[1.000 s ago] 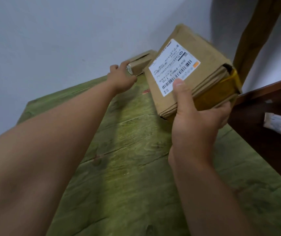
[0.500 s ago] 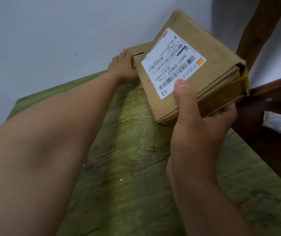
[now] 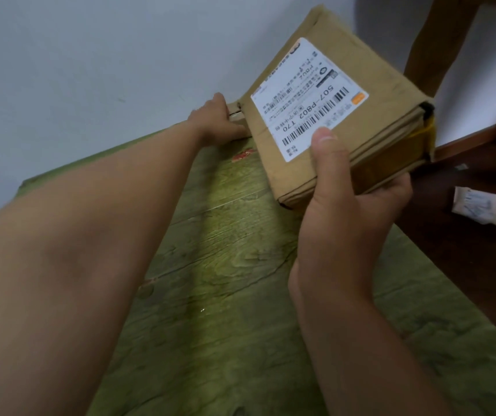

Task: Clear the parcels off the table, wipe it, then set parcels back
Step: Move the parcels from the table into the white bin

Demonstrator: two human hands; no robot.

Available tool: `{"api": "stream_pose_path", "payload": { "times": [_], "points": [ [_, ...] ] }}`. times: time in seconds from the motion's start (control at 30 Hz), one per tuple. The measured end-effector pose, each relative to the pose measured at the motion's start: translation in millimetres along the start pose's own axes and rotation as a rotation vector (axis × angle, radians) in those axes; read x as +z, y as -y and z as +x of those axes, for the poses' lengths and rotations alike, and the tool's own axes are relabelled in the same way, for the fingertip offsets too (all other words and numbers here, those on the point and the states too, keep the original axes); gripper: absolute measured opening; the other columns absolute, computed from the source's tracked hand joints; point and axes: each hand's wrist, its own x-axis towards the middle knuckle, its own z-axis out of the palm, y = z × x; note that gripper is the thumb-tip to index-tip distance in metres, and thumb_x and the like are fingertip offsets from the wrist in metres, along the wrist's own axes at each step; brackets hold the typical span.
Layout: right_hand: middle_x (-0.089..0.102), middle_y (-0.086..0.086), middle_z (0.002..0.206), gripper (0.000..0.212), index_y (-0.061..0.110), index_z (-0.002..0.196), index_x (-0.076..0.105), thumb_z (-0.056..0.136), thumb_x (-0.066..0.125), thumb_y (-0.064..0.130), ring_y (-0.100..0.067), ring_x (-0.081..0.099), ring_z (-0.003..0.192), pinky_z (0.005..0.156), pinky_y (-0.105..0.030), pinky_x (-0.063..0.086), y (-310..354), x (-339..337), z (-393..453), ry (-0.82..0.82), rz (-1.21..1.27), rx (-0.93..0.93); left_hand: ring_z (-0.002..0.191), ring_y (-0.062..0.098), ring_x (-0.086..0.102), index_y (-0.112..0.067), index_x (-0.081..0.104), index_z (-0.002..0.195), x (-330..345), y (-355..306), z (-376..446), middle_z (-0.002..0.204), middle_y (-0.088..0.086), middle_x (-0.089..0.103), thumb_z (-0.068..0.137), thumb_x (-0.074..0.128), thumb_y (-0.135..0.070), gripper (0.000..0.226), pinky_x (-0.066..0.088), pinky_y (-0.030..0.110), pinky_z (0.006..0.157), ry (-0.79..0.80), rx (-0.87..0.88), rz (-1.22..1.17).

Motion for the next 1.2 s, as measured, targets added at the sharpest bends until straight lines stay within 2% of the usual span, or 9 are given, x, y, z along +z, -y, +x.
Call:
{"api": "stream_pose_path", "payload": {
  "times": [0.2, 0.3, 0.5, 0.67, 0.73, 0.83, 1.0, 1.1, 1.2],
  "points": [
    [0.048, -0.001, 0.136, 0.093, 0.021, 0.151, 0.025, 0.078, 0.082, 0.027, -0.003, 0.062, 0.104, 0.067, -0.007, 0.05, 1, 2, 11, -0.049, 0.219, 0.202, 0.128, 0.034, 0.038, -0.022, 0.029, 0.146, 3, 21, -12, 0.138, 0.014, 0.033, 0.074, 0.071, -0.055, 0.089, 0.039, 0.045, 0.102, 0.032, -0.136, 0.008],
    [0.047, -0.001, 0.138, 0.096, 0.022, 0.151, 0.023, 0.076, 0.082, 0.028, -0.006, 0.061, 0.107, 0.07, -0.009, 0.052, 7, 4, 11, -0.077, 0.215, 0.224, 0.123, 0.032, 0.039, -0.021, 0.034, 0.144, 5, 31, -24, 0.135, 0.013, 0.033, 0.077, 0.067, -0.057, 0.082, 0.039, 0.042, 0.096, 0.004, -0.167, -0.018],
    [0.04, 0.001, 0.139, 0.096, 0.017, 0.152, 0.023, 0.077, 0.082, 0.031, 0.002, 0.058, 0.101, 0.069, -0.003, 0.047, 8, 10, 6, -0.092, 0.15, 0.246, 0.124, 0.035, 0.04, -0.017, 0.036, 0.141, 7, 52, -65, 0.133, 0.014, 0.038, 0.077, 0.058, -0.065, 0.083, 0.041, 0.049, 0.103, -0.127, -0.269, -0.185],
    [0.041, 0.002, 0.137, 0.098, 0.022, 0.152, 0.023, 0.075, 0.082, 0.033, 0.0, 0.058, 0.103, 0.069, -0.006, 0.049, 15, 20, -10, -0.051, 0.181, 0.298, 0.112, 0.031, 0.052, -0.021, 0.044, 0.133, -16, 69, -103, 0.129, 0.012, 0.048, 0.054, 0.057, -0.076, 0.097, 0.048, 0.048, 0.095, -0.182, -0.37, -0.524],
    [0.039, 0.001, 0.137, 0.1, 0.022, 0.152, 0.023, 0.073, 0.083, 0.036, -0.006, 0.057, 0.11, 0.083, -0.017, 0.053, 18, 24, -16, -0.042, 0.178, 0.312, 0.105, 0.024, 0.056, -0.018, 0.046, 0.133, -29, 72, -123, 0.128, 0.009, 0.052, 0.06, 0.058, -0.071, 0.091, 0.051, 0.039, 0.081, -0.213, -0.398, -0.655],
    [0.038, -0.001, 0.134, 0.099, 0.02, 0.15, 0.027, 0.071, 0.083, 0.038, -0.012, 0.054, 0.117, 0.095, -0.027, 0.053, 21, 32, -28, -0.027, 0.134, 0.33, 0.082, 0.011, 0.057, -0.013, 0.053, 0.13, -38, 77, -158, 0.113, 0.002, 0.063, 0.08, 0.058, -0.057, 0.067, 0.038, 0.027, 0.062, -0.226, -0.365, -0.845],
    [0.041, -0.005, 0.135, 0.097, 0.013, 0.149, 0.029, 0.072, 0.083, 0.037, -0.013, 0.056, 0.115, 0.097, -0.029, 0.052, 23, 48, -57, 0.041, 0.111, 0.372, 0.066, 0.005, 0.05, -0.024, 0.059, 0.098, -46, 90, -228, 0.08, -0.008, 0.059, 0.095, 0.051, -0.043, 0.02, 0.034, 0.026, 0.062, -0.295, -0.403, -1.015],
    [0.04, -0.004, 0.133, 0.096, 0.012, 0.148, 0.031, 0.072, 0.083, 0.037, -0.011, 0.055, 0.113, 0.097, -0.028, 0.051, 24, 59, -78, 0.091, 0.105, 0.394, 0.065, 0.005, 0.05, -0.028, 0.059, 0.091, -53, 106, -266, 0.075, -0.011, 0.059, 0.094, 0.051, -0.044, 0.018, 0.034, 0.028, 0.065, -0.361, -0.42, -1.063],
    [0.041, -0.006, 0.134, 0.098, 0.011, 0.146, 0.033, 0.066, 0.082, 0.04, -0.012, 0.056, 0.114, 0.099, -0.033, 0.051, 22, 69, -97, 0.15, 0.114, 0.416, 0.064, -0.001, 0.054, -0.024, 0.061, 0.106, -55, 125, -300, 0.082, -0.012, 0.061, 0.089, 0.056, -0.047, 0.029, 0.036, 0.025, 0.064, -0.407, -0.427, -1.017]
  ]
}}
